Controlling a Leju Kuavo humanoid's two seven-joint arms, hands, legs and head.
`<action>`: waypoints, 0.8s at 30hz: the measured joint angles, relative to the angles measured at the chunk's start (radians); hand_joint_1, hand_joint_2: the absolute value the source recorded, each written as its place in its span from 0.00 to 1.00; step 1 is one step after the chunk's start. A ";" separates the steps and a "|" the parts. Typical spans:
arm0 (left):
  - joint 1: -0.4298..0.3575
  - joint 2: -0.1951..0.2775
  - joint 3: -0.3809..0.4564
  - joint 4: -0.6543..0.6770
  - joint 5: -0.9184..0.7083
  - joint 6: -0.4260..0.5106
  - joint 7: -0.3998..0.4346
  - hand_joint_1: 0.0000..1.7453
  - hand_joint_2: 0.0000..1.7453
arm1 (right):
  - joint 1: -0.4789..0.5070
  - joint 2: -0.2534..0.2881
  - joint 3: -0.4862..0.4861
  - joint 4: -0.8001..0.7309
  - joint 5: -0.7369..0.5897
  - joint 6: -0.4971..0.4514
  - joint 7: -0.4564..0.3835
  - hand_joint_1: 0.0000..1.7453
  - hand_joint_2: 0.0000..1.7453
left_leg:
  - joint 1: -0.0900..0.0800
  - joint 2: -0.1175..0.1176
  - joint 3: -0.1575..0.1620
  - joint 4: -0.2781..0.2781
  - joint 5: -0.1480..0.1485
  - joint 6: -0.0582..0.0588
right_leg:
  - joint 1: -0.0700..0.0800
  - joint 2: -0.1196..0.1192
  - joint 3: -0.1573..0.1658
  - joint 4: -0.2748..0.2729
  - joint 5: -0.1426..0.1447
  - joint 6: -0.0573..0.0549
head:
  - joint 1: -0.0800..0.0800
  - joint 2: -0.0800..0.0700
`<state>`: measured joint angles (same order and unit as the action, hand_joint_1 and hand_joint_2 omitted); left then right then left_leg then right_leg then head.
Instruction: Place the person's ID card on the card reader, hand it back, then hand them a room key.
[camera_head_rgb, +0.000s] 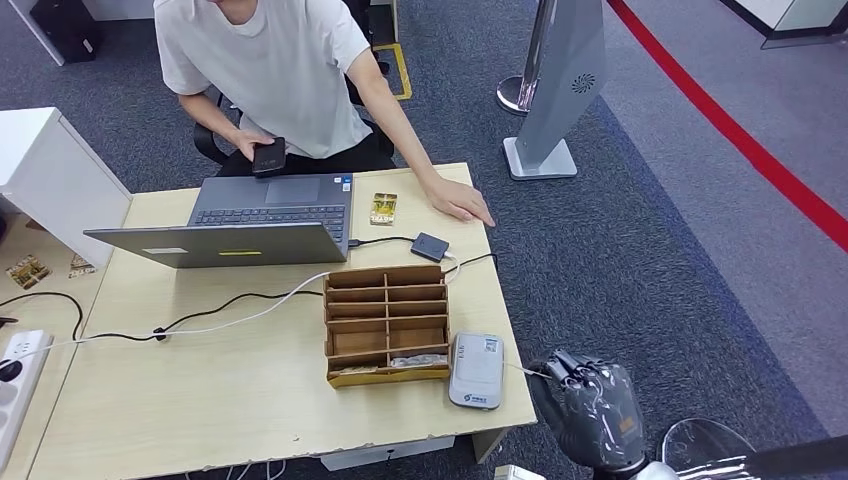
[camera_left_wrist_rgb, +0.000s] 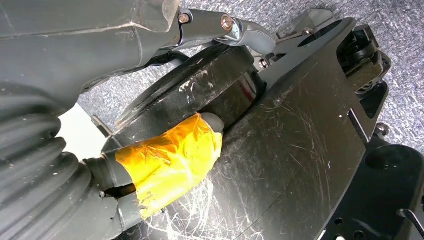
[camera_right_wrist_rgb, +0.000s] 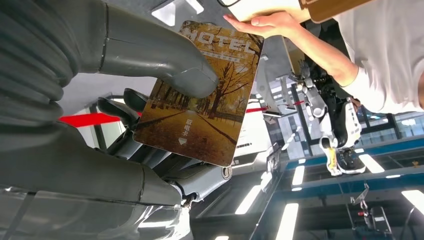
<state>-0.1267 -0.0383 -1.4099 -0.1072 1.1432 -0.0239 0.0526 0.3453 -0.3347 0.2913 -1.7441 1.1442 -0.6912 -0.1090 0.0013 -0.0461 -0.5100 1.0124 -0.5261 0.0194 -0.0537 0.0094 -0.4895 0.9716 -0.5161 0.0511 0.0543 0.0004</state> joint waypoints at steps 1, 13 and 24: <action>-0.001 -0.001 0.000 0.000 -0.002 0.001 0.003 0.00 1.00 | 0.003 0.006 -0.003 0.004 0.014 0.000 -0.002 1.00 1.00 | 0.000 0.000 0.000 0.000 0.000 0.000 | 0.000 0.000 0.000 0.000 0.000 0.000 | 0.000 0.000; -0.007 -0.006 0.000 0.000 -0.031 0.002 0.021 0.00 1.00 | -0.082 0.187 -0.119 0.202 0.107 0.000 -0.139 1.00 1.00 | 0.000 0.000 0.002 0.000 0.000 0.000 | 0.000 0.001 0.002 0.001 0.000 0.000 | 0.000 0.000; -0.011 -0.006 0.000 0.000 -0.040 -0.001 0.029 0.00 1.00 | -0.209 0.335 -0.139 0.421 0.068 0.000 -0.192 1.00 1.00 | 0.000 0.000 0.002 0.000 0.000 0.000 | 0.000 0.002 0.002 0.001 0.000 0.000 | 0.000 0.000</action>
<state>-0.1374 -0.0439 -1.4099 -0.1071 1.1028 -0.0245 0.0813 0.1367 0.0007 0.1520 -1.3231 1.2122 -0.6912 -0.3012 0.0013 -0.0457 -0.5083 1.0121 -0.5258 0.0193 -0.0538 0.0110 -0.4877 0.9723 -0.5160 0.0511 0.0542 0.0004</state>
